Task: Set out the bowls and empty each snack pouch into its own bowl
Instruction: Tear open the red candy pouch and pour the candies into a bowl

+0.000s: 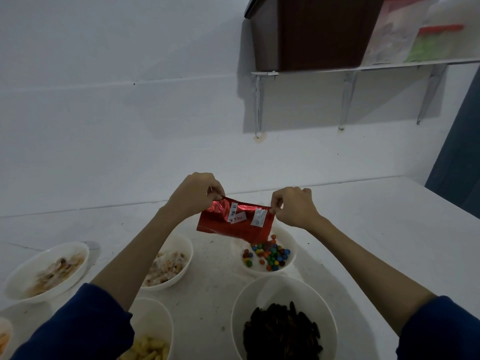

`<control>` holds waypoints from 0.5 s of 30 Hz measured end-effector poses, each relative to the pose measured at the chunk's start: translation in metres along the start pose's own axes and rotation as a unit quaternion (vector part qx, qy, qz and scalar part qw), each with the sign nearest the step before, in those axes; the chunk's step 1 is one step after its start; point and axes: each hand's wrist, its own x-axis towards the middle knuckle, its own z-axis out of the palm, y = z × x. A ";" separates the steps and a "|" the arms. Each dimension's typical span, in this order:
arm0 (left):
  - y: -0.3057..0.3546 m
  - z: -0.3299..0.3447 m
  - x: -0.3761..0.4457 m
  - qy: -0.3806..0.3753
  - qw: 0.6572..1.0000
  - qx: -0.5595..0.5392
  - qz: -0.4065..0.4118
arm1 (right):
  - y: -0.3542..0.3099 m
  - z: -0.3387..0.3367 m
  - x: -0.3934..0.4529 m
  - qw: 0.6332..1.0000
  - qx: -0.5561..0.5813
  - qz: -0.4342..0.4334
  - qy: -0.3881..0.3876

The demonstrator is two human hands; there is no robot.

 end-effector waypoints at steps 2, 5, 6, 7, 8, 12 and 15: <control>0.000 0.000 0.001 0.001 1.000 0.005 0.004 | -0.001 0.000 0.000 1.000 -0.002 0.000 0.001; -0.002 -0.001 0.001 0.007 1.000 0.005 0.005 | -0.001 0.000 0.000 1.000 -0.002 0.005 0.006; -0.002 -0.001 0.002 0.007 1.000 0.005 0.006 | -0.001 0.002 0.000 1.000 -0.003 0.006 0.006; -0.002 -0.001 0.002 0.007 1.000 0.008 0.008 | -0.001 0.003 0.000 1.000 -0.003 0.008 0.004; -0.001 0.000 0.002 0.008 1.000 0.012 0.010 | -0.001 0.003 0.000 1.000 -0.004 0.010 0.001; -0.001 -0.001 0.004 0.017 0.999 0.024 0.028 | -0.002 0.003 -0.001 1.000 0.005 0.020 -0.006; 0.000 -0.001 0.007 0.021 0.999 0.030 0.039 | -0.002 0.002 -0.003 1.000 -0.003 0.021 -0.013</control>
